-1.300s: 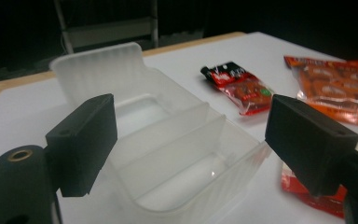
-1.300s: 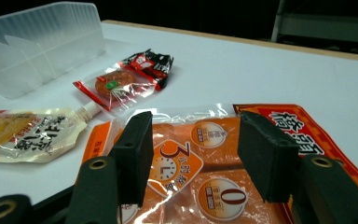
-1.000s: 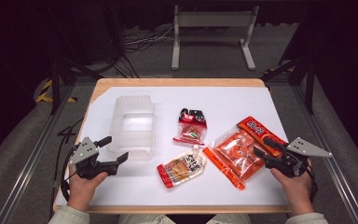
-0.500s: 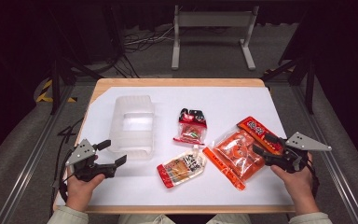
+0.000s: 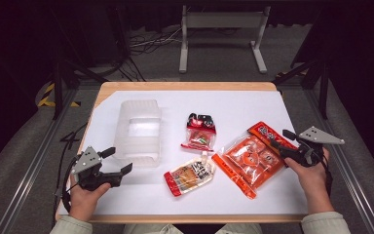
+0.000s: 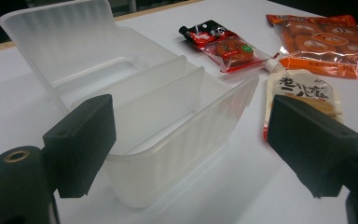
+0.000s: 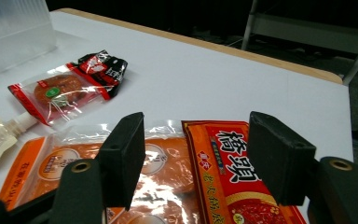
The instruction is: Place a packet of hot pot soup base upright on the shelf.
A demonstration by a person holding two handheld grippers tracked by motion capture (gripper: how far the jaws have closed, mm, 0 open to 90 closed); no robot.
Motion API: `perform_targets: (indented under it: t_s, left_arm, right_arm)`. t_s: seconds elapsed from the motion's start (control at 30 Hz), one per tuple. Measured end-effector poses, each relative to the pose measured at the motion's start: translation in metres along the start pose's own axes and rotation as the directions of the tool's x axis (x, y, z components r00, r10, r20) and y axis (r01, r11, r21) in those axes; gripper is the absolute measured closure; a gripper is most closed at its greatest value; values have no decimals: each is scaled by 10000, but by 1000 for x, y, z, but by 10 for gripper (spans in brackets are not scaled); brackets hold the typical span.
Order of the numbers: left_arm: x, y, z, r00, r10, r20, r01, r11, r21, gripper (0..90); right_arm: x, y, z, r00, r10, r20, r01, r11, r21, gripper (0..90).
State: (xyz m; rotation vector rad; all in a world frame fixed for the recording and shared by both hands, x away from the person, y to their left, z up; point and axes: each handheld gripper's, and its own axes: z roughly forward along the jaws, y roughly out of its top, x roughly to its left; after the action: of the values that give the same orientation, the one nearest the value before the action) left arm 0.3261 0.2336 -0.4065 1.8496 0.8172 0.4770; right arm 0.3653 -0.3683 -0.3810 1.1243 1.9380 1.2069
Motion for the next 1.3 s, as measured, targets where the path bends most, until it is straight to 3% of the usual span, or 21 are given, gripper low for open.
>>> perform_targets:
  t_s: [0.17,0.37,0.57,0.7,0.9,0.93,0.97,1.0,1.13,1.3]
  left_arm:
    - [0,-1,-1,10000,-17,-45,17,10000,-17,164]
    - [-1,-2,-4,9999,-71,-92,71,10000,-56,162]
    - [-3,-2,-4,10000,1,-29,-1,10000,-88,158]
    - [-3,-1,-4,10000,61,-1,-61,9999,-113,156]
    - [-4,-1,-4,9998,193,-3,-193,9998,-54,156]
    - [-4,-1,-3,9996,268,-5,-268,9996,-11,156]
    - [-5,-1,-3,9992,385,-80,-385,9992,65,156]
    - [-5,-2,-3,9992,400,-37,-400,9992,84,156]
    - [-5,-1,-3,9991,409,-56,-409,9992,24,156]
    - [-5,-1,-4,9992,398,-67,-398,9992,15,156]
  right_arm:
    - [-9,-4,4,9991,383,182,-391,9983,439,416]
    - [-19,-4,1,9981,456,412,-470,9983,332,400]
    - [-35,-9,4,9954,721,631,-763,9949,656,371]
    - [-45,-17,5,9867,1163,1131,-1296,9846,1176,357]
    - [-51,-25,7,9833,1242,1332,-1441,9778,1522,345]
    - [-52,-27,8,9807,1306,1452,-1545,9736,1679,346]
    - [-53,-30,9,9749,1431,1706,-1772,9626,2049,345]
    - [-53,-31,9,9739,1427,1762,-1789,9610,2106,342]
    - [-55,-36,10,9713,1442,1892,-1867,9550,2306,315]
    - [-60,-42,12,9650,1988,1712,-2378,9385,2505,283]
